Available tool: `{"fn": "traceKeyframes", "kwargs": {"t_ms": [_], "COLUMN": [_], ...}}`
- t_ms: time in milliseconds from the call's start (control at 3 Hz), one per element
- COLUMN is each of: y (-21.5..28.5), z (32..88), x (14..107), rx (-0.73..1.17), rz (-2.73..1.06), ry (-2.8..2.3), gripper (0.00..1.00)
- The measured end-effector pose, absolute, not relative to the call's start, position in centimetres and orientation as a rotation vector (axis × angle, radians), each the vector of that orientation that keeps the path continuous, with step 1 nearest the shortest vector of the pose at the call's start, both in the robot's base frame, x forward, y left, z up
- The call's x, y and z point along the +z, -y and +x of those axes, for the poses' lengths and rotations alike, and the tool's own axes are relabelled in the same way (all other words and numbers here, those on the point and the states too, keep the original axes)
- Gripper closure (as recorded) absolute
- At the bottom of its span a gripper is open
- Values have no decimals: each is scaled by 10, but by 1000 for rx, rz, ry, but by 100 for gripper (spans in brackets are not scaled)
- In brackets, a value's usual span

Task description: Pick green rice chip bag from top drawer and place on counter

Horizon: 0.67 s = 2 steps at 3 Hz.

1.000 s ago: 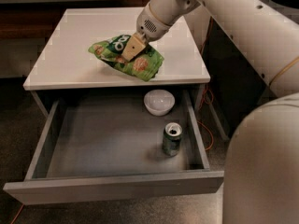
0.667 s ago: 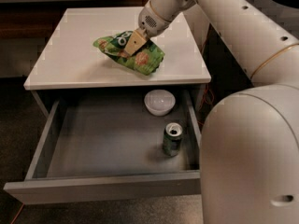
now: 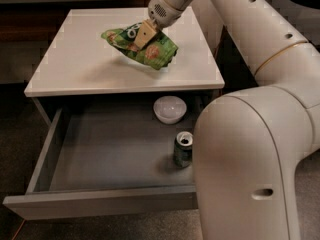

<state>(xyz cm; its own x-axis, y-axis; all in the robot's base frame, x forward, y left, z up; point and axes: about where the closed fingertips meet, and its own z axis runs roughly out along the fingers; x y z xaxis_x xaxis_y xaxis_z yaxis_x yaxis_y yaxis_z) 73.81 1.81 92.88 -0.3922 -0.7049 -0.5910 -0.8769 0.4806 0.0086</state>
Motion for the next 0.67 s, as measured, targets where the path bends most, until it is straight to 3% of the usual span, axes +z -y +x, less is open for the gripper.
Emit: {"fn": "traceKeyframes", "kwargs": {"t_ms": [333, 667], "y": [-20, -23], "z": [739, 739], "x": [925, 923], "rx": [441, 444], "rz": [-1309, -1312], "ry": [-2213, -2214], "gripper": [5, 0]}}
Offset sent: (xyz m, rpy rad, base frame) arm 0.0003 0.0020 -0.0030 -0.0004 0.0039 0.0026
